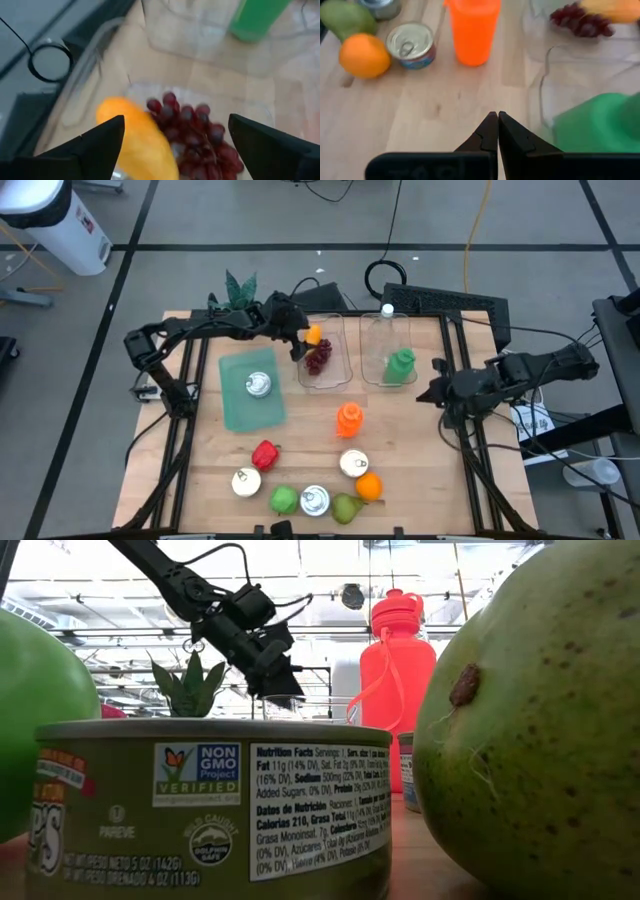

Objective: Pick & Place Food Item
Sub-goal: Adjust the right transparent bin

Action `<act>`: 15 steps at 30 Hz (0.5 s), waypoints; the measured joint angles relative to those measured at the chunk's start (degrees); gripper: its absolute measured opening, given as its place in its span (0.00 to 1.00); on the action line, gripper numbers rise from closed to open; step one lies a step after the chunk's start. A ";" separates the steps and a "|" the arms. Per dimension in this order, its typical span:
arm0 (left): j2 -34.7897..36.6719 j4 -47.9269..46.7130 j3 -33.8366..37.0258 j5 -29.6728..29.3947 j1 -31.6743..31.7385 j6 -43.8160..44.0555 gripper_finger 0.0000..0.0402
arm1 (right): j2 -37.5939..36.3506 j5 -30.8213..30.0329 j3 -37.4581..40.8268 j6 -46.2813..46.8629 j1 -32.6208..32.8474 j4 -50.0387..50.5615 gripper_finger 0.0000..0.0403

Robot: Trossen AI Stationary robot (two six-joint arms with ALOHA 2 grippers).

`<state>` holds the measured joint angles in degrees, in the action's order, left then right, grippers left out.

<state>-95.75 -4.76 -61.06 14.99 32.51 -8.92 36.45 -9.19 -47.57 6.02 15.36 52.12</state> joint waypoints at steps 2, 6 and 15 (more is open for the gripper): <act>1.14 1.41 0.01 -0.05 0.03 -0.55 0.89 | 1.71 0.06 0.00 1.79 1.49 0.25 0.00; 5.73 2.28 0.02 -0.05 0.03 -1.69 0.88 | 6.06 0.06 0.45 6.63 4.91 0.91 0.00; 16.31 1.97 0.02 -0.01 -0.44 -1.52 0.88 | 10.46 -8.01 9.33 16.02 6.38 -3.11 0.00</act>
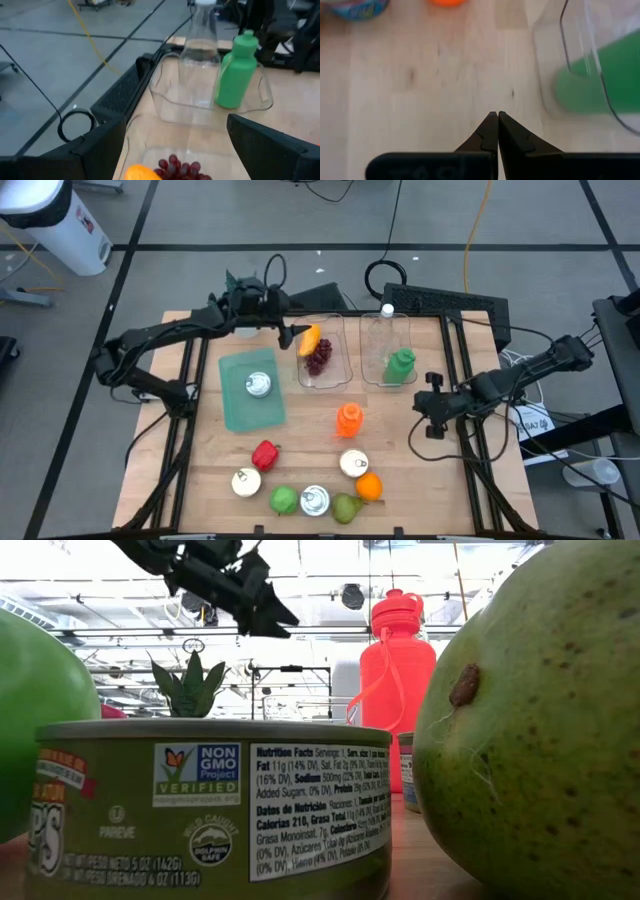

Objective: Pick & Place Food Item
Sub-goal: Adjust the right transparent bin

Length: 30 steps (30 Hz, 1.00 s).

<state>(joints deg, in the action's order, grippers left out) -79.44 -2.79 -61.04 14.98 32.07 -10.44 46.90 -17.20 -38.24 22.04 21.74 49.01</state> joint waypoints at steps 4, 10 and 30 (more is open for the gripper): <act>1.31 -0.09 0.00 0.06 -0.68 -1.04 0.88 | -0.21 -0.98 3.82 -3.99 -1.98 -10.40 0.00; 1.23 -0.17 0.00 0.00 -0.72 -1.26 0.88 | 0.05 -0.99 10.23 -8.24 -5.90 -23.06 0.00; 1.13 -0.44 0.00 0.00 -0.72 -1.06 0.88 | 0.66 -1.73 24.74 -17.62 -22.67 -51.60 0.00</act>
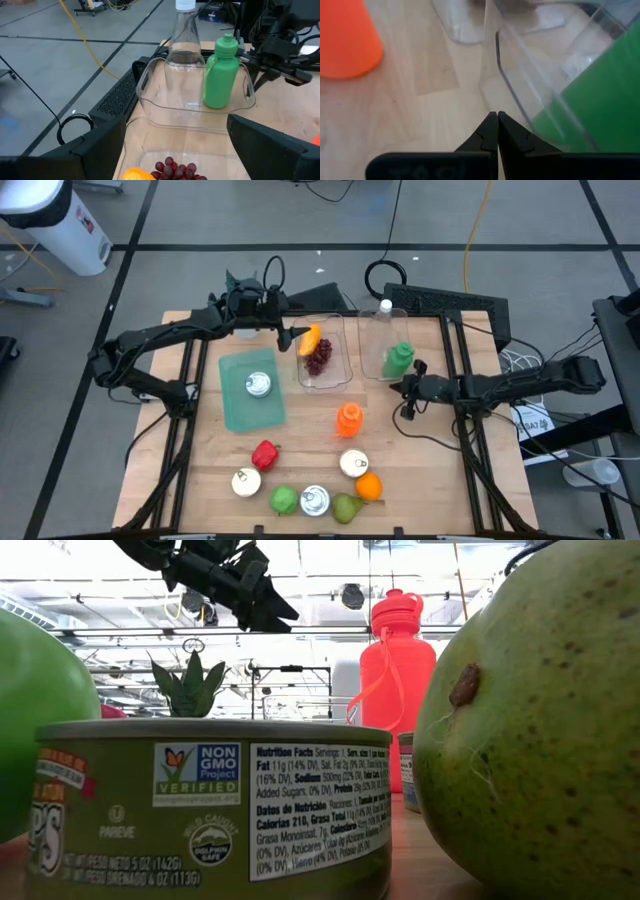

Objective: Pick & Place Food Item
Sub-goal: Adjust the right transparent bin

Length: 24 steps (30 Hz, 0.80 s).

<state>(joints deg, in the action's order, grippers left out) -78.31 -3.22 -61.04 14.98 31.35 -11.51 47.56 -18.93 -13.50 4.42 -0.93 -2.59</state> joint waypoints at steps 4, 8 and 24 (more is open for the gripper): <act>-0.01 0.00 0.00 -0.01 0.00 0.00 0.88 | 2.33 3.38 0.05 -1.87 -3.76 -2.46 0.00; -0.03 -0.02 0.00 0.00 0.00 0.00 0.88 | 6.25 7.64 0.05 -3.68 -6.78 -8.75 0.00; -0.06 -1.73 0.00 0.00 0.00 -0.44 0.88 | 20.72 13.38 0.05 -7.52 -15.72 -26.40 0.00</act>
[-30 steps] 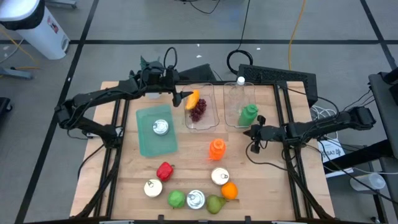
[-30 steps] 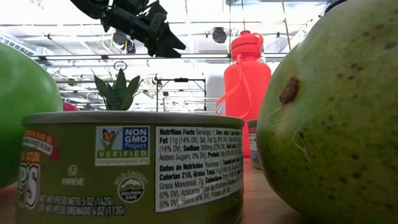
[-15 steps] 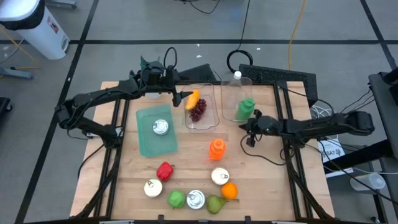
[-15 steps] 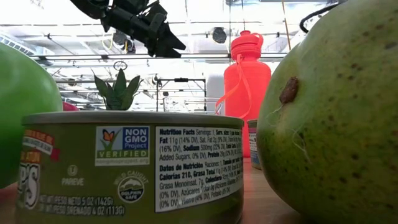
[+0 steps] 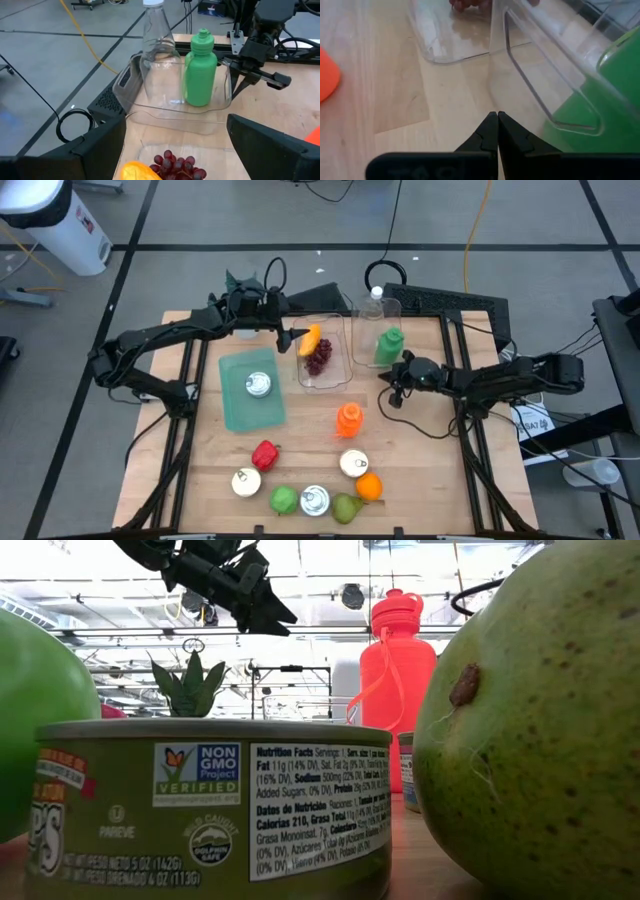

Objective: Pick & Place Food Item
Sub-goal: Adjust the right transparent bin

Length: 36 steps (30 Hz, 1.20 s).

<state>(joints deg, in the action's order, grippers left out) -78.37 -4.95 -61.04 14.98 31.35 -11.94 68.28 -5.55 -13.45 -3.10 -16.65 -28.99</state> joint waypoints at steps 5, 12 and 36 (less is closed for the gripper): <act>0.00 0.50 0.00 0.02 -0.01 -1.13 0.88 | 0.19 0.50 0.00 -1.18 -2.13 -1.25 0.00; 0.00 0.01 0.00 0.02 -0.01 -0.97 0.88 | 0.19 7.35 0.00 -0.82 -4.56 -2.43 0.00; 9.17 -12.97 0.02 -6.06 -6.38 0.31 0.88 | -3.72 16.09 -0.07 5.34 -1.21 3.95 0.05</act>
<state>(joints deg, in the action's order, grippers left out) -69.19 -17.92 -61.01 8.92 24.98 -11.64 64.55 10.54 -13.52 2.25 -17.87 -25.04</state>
